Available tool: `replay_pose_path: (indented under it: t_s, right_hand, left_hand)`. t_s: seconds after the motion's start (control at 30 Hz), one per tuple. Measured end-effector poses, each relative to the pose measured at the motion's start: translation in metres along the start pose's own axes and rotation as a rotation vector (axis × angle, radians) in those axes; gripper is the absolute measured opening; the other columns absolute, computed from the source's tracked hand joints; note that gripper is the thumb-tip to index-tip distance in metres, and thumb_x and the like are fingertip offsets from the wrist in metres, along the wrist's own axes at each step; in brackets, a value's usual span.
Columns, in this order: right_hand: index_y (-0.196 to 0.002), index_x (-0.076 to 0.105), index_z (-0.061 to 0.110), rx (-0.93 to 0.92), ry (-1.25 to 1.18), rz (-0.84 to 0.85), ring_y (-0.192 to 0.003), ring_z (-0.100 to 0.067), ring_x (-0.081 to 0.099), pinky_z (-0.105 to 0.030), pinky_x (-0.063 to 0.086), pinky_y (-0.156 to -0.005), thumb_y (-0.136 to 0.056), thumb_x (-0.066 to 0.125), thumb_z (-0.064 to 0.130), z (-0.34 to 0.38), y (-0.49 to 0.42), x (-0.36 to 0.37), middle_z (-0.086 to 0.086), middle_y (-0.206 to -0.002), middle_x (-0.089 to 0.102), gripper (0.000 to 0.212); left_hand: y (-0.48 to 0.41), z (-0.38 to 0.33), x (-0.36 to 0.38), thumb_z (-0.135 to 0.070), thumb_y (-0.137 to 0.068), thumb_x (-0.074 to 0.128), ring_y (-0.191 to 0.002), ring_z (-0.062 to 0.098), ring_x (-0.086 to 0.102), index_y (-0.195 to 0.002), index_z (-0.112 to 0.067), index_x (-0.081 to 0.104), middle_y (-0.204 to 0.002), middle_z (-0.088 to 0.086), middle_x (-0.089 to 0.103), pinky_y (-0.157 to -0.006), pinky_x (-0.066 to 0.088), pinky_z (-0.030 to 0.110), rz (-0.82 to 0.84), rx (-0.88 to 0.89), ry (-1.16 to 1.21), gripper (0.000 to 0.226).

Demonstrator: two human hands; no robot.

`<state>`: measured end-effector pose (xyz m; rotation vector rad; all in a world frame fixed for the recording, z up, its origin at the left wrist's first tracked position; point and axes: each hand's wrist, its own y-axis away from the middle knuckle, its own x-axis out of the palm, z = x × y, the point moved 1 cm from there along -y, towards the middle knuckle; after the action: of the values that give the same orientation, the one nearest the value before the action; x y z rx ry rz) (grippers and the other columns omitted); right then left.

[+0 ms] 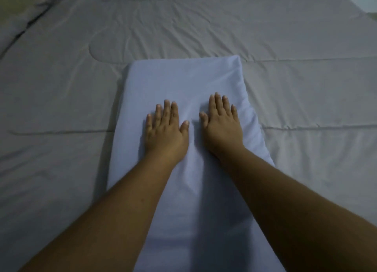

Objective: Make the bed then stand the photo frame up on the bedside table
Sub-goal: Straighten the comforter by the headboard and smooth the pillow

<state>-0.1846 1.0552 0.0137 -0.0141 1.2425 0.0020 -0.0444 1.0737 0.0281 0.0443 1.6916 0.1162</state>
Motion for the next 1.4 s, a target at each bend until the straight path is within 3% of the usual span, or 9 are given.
replay_pose_path:
  t_s: [0.17,0.27,0.33,0.43,0.53,0.6,0.83,1.1,1.4]
  right_hand:
    - [-0.151,0.01,0.016,-0.005,0.041,0.118,-0.148,-0.019,0.0,-0.038,-0.003,-0.119,-0.1,0.02,0.041,-0.019,-0.03,0.0,-0.001,-0.161,0.005,0.058]
    - [-0.151,0.011,0.024,0.224,0.035,0.055,-0.146,-0.032,0.012,-0.049,0.009,-0.117,-0.099,0.022,0.041,-0.044,-0.024,-0.01,0.0,-0.161,0.007,0.055]
    - [-0.149,0.014,0.032,0.392,-0.049,0.051,-0.132,-0.043,0.036,-0.051,0.028,-0.108,-0.098,0.023,0.044,-0.06,-0.017,-0.015,-0.011,-0.156,0.02,0.053]
    - [-0.136,0.032,0.02,0.517,-0.167,-0.001,-0.109,-0.046,0.052,-0.051,0.04,-0.093,-0.097,0.025,0.044,-0.061,-0.012,-0.014,-0.026,-0.125,0.051,0.047]
    - [-0.102,0.038,0.013,0.554,-0.225,-0.02,-0.101,-0.045,0.056,-0.05,0.041,-0.085,-0.097,0.025,0.043,-0.058,-0.013,-0.017,-0.028,-0.107,0.059,0.034]
    - [-0.092,0.033,0.014,0.558,-0.249,-0.003,-0.099,-0.044,0.057,-0.048,0.041,-0.083,-0.097,0.023,0.043,-0.056,-0.014,-0.022,-0.028,-0.104,0.061,0.03]
    - [-0.097,0.038,0.011,0.564,-0.295,-0.034,-0.099,-0.045,0.057,-0.047,0.04,-0.087,-0.097,0.026,0.04,-0.015,-0.03,-0.048,-0.028,-0.106,0.06,0.032]
    - [-0.107,0.041,0.006,0.503,-0.389,-0.043,-0.105,-0.046,0.055,-0.05,0.039,-0.092,-0.098,0.027,0.04,0.105,-0.083,-0.03,-0.03,-0.114,0.057,0.038]
    - [-0.106,0.041,0.007,0.391,-0.51,0.01,-0.105,-0.046,0.054,-0.049,0.04,-0.091,-0.097,0.028,0.042,0.357,-0.131,0.055,-0.029,-0.116,0.056,0.038]
  left_hand:
    - [-0.03,0.017,0.004,-0.047,-0.099,0.013,-0.149,0.016,-0.01,-0.152,-0.021,-0.004,-0.161,-0.003,-0.01,-0.121,-0.007,0.038,0.11,0.009,-0.034,0.061]
    - [-0.019,0.046,-0.003,-0.046,-0.099,0.017,-0.15,0.018,0.0,-0.153,-0.019,0.002,-0.162,-0.002,-0.004,-0.121,0.003,0.04,-0.016,-0.178,0.022,0.061]
    - [-0.003,0.065,-0.007,-0.046,-0.099,0.023,-0.145,0.028,0.023,-0.151,-0.013,0.014,-0.161,0.007,0.013,-0.117,0.023,0.043,-0.05,-0.384,0.165,0.062]
    - [0.013,0.075,-0.011,-0.055,-0.096,0.021,-0.119,0.04,0.053,-0.129,-0.003,0.042,-0.134,0.025,0.05,-0.097,0.045,0.046,0.028,-0.613,0.271,0.065]
    - [0.01,0.076,-0.015,-0.061,-0.094,0.017,-0.115,0.038,0.057,-0.125,-0.006,0.05,-0.127,0.023,0.057,-0.094,0.045,0.042,0.099,-0.604,0.272,0.071]
    - [0.005,0.078,-0.016,-0.061,-0.094,0.019,-0.113,0.038,0.058,-0.122,-0.007,0.056,-0.125,0.023,0.059,-0.094,0.045,0.041,0.104,-0.581,0.305,0.071]
    - [-0.022,0.106,-0.047,-0.053,-0.098,0.022,-0.111,0.039,0.058,-0.111,-0.004,0.06,-0.12,0.024,0.062,-0.092,0.046,0.04,0.019,-0.517,0.315,0.063]
    - [-0.061,0.213,-0.108,-0.051,-0.099,0.023,-0.11,0.038,0.058,-0.112,-0.005,0.061,-0.12,0.022,0.062,-0.093,0.047,0.041,-0.112,-0.508,0.287,0.061]
    - [-0.079,0.461,-0.181,-0.048,-0.1,0.024,-0.111,0.038,0.057,-0.113,-0.003,0.06,-0.121,0.023,0.061,-0.092,0.047,0.04,-0.187,-0.554,0.201,0.06]
